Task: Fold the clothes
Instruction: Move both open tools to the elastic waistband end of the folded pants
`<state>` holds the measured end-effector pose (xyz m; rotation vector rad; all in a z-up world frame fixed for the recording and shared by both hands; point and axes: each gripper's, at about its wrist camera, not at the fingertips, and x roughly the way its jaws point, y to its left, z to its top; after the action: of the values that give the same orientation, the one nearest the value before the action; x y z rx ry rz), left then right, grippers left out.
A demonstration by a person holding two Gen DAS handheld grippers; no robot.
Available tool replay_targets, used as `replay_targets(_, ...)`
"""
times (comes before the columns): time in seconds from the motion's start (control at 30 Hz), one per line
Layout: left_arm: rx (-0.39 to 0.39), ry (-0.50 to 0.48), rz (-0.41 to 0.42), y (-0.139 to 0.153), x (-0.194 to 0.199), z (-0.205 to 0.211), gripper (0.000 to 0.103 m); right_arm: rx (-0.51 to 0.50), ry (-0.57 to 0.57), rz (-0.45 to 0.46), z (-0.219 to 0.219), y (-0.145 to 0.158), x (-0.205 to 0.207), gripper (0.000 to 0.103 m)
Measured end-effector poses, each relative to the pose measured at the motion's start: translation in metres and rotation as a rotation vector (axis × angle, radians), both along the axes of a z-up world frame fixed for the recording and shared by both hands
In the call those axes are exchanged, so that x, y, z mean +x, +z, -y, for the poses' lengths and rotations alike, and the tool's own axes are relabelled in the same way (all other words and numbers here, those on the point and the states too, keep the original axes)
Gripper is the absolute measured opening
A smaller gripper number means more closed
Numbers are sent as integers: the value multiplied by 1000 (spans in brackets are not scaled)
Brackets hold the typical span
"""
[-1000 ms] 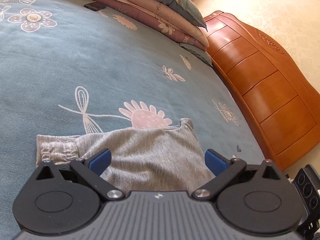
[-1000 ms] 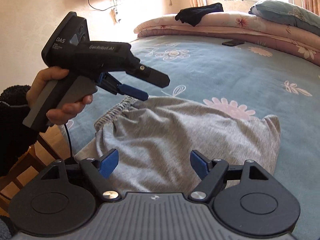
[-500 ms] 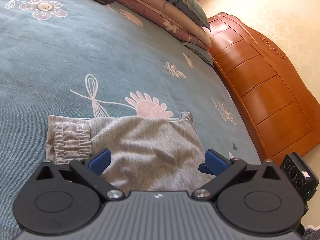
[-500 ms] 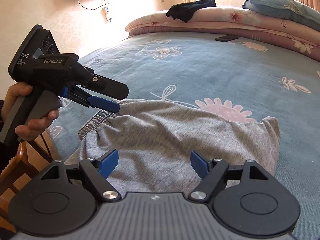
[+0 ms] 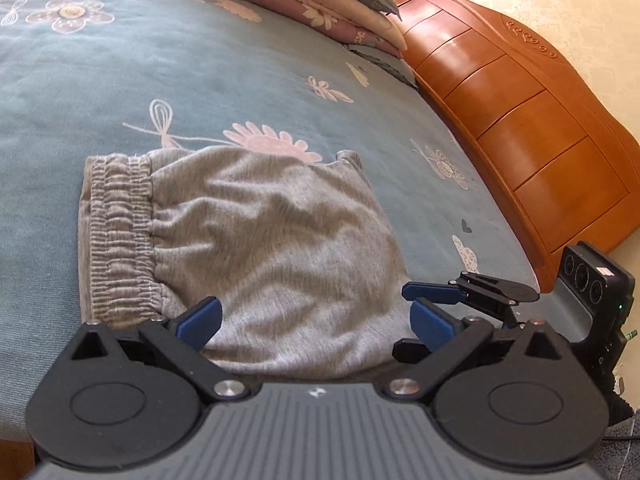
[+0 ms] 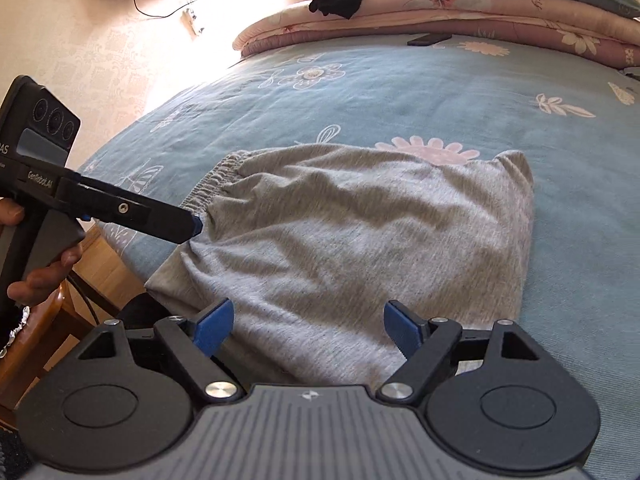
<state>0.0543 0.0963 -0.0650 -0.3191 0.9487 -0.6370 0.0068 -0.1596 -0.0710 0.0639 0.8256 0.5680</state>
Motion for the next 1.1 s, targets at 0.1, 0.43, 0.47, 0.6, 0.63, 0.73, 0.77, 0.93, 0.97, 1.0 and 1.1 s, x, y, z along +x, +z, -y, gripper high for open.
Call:
replay_targets(0.1, 30, -22, 9, 0, -6, 11, 100, -29, -82, 18, 16, 5, -1, 92)
replay_targets(0.43, 67, -2, -88, -29, -7, 29, 100, -29, -303, -13, 73, -1, -14, 92)
replay_targets(0.47, 59, 0, -70, -21, -9, 28, 100, -9, -317, -17, 79, 0, -15, 92)
replay_targets(0.6, 29, -9, 1, 4, -15, 30, 100, 92, -370, -43, 102, 1, -14, 92)
replay_targets(0.63, 21, -16, 2, 5, -17, 33, 100, 109, -379, -54, 105, -1, -13, 92)
replay_targets(0.73, 37, -35, -41, -10, -19, 45, 100, 134, -393, -88, 109, -7, -12, 92)
replay_targets(0.77, 51, -42, -67, -17, -19, 49, 100, 124, -393, -92, 108, -9, -12, 92)
replay_targets(0.93, 79, -21, -99, -22, -21, 46, 100, 95, -397, -107, 105, -15, -15, 92)
replay_targets(0.97, 69, -14, -67, -11, -22, 40, 100, 98, -401, -106, 106, -15, -15, 92)
replay_targets(1.0, 62, 4, -23, 1, -23, 33, 100, 105, -405, -106, 109, -16, -16, 93)
replay_targets(1.1, 42, 105, 109, 31, -22, 4, 102, 118, -416, -111, 112, -19, -16, 93)
